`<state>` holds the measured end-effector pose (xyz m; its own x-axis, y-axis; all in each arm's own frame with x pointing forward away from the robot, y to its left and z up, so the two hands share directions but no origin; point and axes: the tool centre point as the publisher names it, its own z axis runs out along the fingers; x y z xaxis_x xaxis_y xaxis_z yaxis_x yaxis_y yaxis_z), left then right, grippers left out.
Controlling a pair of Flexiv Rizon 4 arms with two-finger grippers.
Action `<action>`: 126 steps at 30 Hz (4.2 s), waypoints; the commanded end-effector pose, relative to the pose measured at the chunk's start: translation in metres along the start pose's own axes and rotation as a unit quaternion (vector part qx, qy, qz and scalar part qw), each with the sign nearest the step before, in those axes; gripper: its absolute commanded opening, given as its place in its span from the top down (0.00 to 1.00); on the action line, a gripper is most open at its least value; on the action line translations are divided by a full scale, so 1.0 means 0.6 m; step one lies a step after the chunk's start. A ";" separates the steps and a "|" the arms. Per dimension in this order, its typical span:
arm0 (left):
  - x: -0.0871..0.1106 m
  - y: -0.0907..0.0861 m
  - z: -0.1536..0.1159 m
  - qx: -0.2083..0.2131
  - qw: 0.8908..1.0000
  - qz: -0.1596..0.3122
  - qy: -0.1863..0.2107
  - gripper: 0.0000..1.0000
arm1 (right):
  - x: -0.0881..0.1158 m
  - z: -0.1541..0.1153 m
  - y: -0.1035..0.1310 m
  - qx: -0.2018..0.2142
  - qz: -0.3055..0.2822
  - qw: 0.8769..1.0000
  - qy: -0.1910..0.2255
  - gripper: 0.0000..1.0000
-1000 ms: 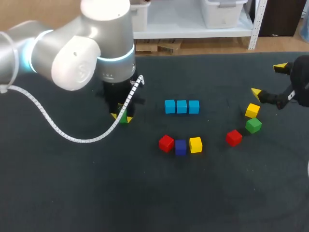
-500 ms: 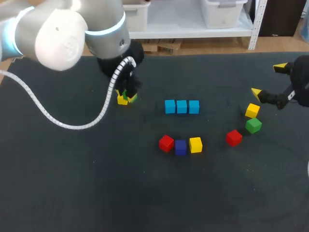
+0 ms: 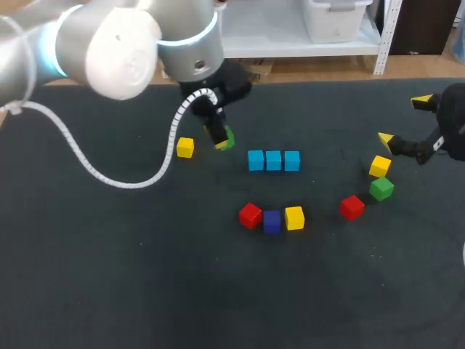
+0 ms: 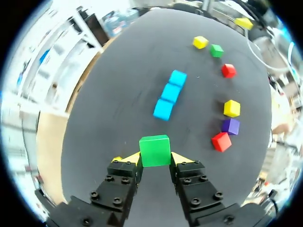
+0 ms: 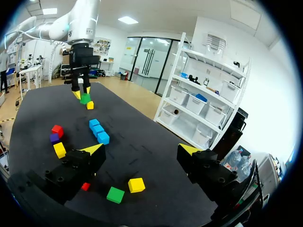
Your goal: Place the blue cubes, place green cubes on the blue cubes, place the yellow cubes on the green cubes, then place the red cubes on the yellow cubes, and place purple cube on the red cubes.
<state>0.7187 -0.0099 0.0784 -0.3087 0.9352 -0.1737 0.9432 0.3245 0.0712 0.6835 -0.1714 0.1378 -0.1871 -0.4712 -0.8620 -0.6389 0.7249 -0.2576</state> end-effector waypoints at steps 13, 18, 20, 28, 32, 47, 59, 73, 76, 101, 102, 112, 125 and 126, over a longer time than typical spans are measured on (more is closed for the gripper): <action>-0.080 0.022 0.045 0.047 0.990 0.120 0.052 1.00 | 0.000 0.001 0.001 0.002 0.000 1.000 0.001 0.00; -0.090 0.025 0.060 0.037 0.987 0.144 0.063 1.00 | 0.000 0.001 0.001 0.002 0.000 1.000 0.001 0.00; -0.091 0.028 0.066 0.045 0.986 0.147 0.063 1.00 | 0.000 0.001 0.001 0.002 0.000 1.000 0.001 0.00; -0.103 0.031 0.075 0.043 0.982 0.178 0.052 1.00 | 0.000 0.001 0.001 0.002 0.000 1.000 0.001 0.00; -0.107 0.028 0.078 0.042 0.980 0.189 0.048 1.00 | 0.000 0.001 0.001 0.002 0.000 1.000 0.001 0.00; -0.110 0.008 0.089 0.057 0.978 0.196 0.048 1.00 | 0.000 0.001 0.001 0.002 0.000 1.000 0.001 0.00; -0.102 0.004 0.099 0.063 0.978 0.191 0.053 1.00 | 0.000 0.001 0.001 0.002 0.000 1.000 0.001 0.00; -0.100 0.001 0.106 0.067 0.978 0.189 0.054 1.00 | 0.000 0.001 0.001 0.002 0.000 1.000 0.001 0.00; -0.100 0.000 0.106 0.068 0.978 0.191 0.054 1.00 | 0.000 0.001 0.001 0.002 0.000 1.000 0.001 0.00; -0.099 -0.008 0.105 0.067 0.978 0.191 0.055 0.00 | 0.000 0.001 0.001 0.002 0.000 1.000 0.001 0.00; -0.099 -0.008 0.105 0.067 0.978 0.189 0.055 0.00 | 0.000 0.001 0.001 0.002 0.000 1.000 0.001 0.00; -0.103 -0.007 0.098 0.063 0.979 0.187 0.051 0.00 | 0.000 0.001 0.001 0.002 0.000 1.000 0.001 0.00; -0.106 0.002 0.063 0.043 0.987 0.150 0.031 0.00 | 0.000 0.001 0.001 0.002 0.000 1.000 0.001 0.00; -0.106 0.005 0.055 0.043 0.989 0.143 0.025 0.00 | 0.000 0.001 0.001 0.002 0.000 1.000 0.001 0.00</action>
<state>0.7512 -0.0826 0.0477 -0.0228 0.9960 -0.0868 0.9996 0.0242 0.0153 0.6835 -0.1714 0.1378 -0.1870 -0.4712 -0.8620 -0.6389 0.7249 -0.2576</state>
